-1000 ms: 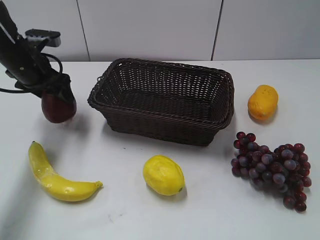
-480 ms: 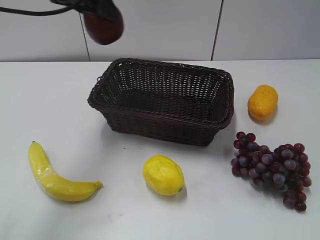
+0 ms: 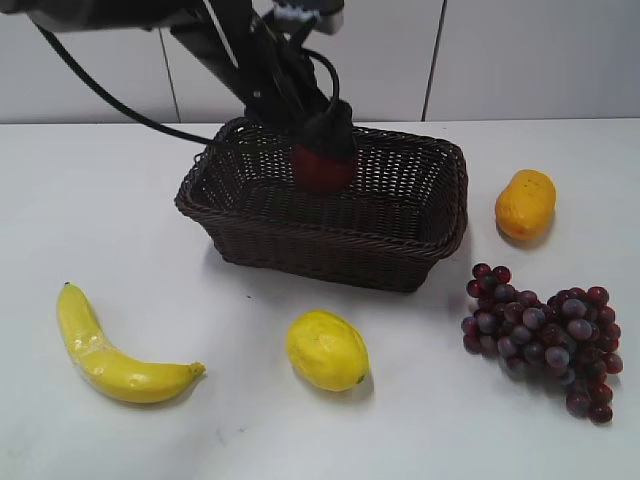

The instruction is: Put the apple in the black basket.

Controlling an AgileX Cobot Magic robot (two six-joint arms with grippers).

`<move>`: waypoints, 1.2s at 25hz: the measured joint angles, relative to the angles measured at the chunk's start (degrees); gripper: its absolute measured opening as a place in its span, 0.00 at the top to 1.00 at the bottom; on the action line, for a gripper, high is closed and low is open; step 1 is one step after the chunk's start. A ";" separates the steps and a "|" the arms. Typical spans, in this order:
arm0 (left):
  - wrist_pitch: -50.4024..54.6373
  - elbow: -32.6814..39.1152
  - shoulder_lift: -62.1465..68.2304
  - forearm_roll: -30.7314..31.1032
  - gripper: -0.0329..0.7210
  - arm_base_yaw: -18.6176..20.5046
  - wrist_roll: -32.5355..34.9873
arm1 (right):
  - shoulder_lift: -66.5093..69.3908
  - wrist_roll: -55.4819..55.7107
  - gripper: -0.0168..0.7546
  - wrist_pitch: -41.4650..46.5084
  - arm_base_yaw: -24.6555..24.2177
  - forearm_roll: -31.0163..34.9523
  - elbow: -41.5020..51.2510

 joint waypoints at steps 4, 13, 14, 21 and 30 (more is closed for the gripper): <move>-0.87 0.00 3.69 0.15 0.19 0.00 0.00 | 0.00 0.00 0.24 0.00 0.00 0.00 0.00; 1.19 0.00 0.89 0.27 0.04 0.00 0.00 | 0.00 0.00 0.24 0.00 0.00 0.00 0.00; 1.83 0.00 -0.38 0.43 0.04 0.00 0.00 | 0.00 0.00 0.24 0.00 0.00 0.00 0.00; 9.75 0.00 -15.52 0.88 0.05 2.96 -1.27 | 0.00 0.00 0.24 0.00 0.00 0.00 0.00; 29.11 0.75 -28.45 5.59 0.18 15.00 -11.32 | 0.00 0.00 0.24 0.00 0.00 0.00 0.00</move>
